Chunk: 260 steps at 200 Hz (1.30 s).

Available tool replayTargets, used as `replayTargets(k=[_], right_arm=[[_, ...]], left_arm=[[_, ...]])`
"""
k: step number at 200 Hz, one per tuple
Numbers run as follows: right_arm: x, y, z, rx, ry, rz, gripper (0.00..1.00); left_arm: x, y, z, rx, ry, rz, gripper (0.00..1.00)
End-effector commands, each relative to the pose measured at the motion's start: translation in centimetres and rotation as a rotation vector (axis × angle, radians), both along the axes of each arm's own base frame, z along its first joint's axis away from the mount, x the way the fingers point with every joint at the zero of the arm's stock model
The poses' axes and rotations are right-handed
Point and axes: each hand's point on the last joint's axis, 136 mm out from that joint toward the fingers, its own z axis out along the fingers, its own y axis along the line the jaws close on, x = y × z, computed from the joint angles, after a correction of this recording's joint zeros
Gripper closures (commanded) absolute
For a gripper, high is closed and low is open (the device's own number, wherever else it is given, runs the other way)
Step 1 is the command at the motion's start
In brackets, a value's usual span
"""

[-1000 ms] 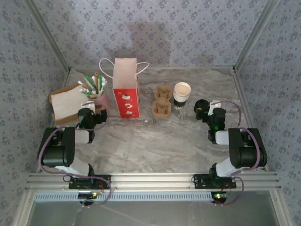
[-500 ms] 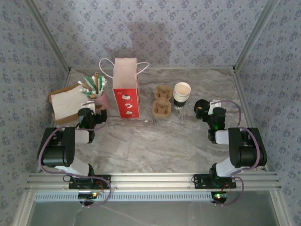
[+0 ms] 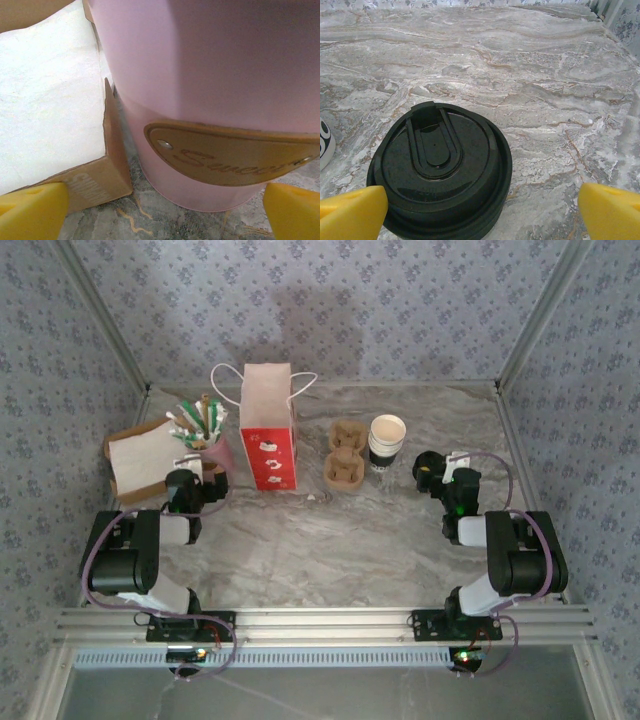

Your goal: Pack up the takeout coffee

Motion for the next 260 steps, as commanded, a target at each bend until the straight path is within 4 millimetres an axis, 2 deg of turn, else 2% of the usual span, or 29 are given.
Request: replayTargets(k=[1,19,44,84,90,118,146,179,202,213,235,260], right_arm=[[0.7,-0.6,0.8,-0.023,-0.029,-0.016,0.0],[0.7,-0.6,0.9,-0.023,-0.03,-0.016,0.0],[0.6,0.2,1.3,-0.045,-0.037,0.01,0.0],[-1.3,-0.3,4.5,-0.066,-0.098,-0.039,0.0],[-1.7,-0.2,4.4,-0.07,-0.078,-0.04,0.0],[-2.9,0.1,7.8,-0.06,-0.089,-0.049,0.0],[-4.6,0.4,11.5,0.074,-0.123,-0.092,0.0],[-6.5,1.1,14.7,0.213,-0.058,-0.106,0.0],[-7.7,1.0,15.9,0.254,0.016,-0.134,0.0],[-8.2,1.2,15.5,0.277,0.062,-0.135,0.0],[-9.0,-0.3,15.2,0.35,0.098,-0.245,0.0],[-8.2,0.4,16.7,0.435,0.081,-0.168,0.0]], left_arm=[[1.5,0.2,2.2,0.009,-0.082,-0.004,0.0],[1.4,0.0,2.4,0.016,-0.084,-0.012,0.0],[0.7,-0.1,4.3,0.056,-0.1,0.012,0.01],[-1.5,0.0,7.7,0.064,-0.171,0.077,0.01],[-1.9,0.0,8.3,0.061,-0.19,0.082,0.0],[-3.7,-0.5,10.8,0.024,-0.247,0.089,0.01],[-5.5,-1.2,13.8,-0.099,-0.303,0.081,0.0],[-7.8,-3.2,17.4,-0.339,-0.338,0.016,0.0],[-9.5,-4.5,19.4,-0.474,-0.321,-0.033,0.0],[-10.4,-5.0,20.5,-0.504,-0.307,-0.059,0.0],[-12.1,-6.0,21.5,-0.497,-0.246,-0.127,0.01],[-12.2,-7.7,21.7,-0.521,-0.259,-0.23,0.0]])
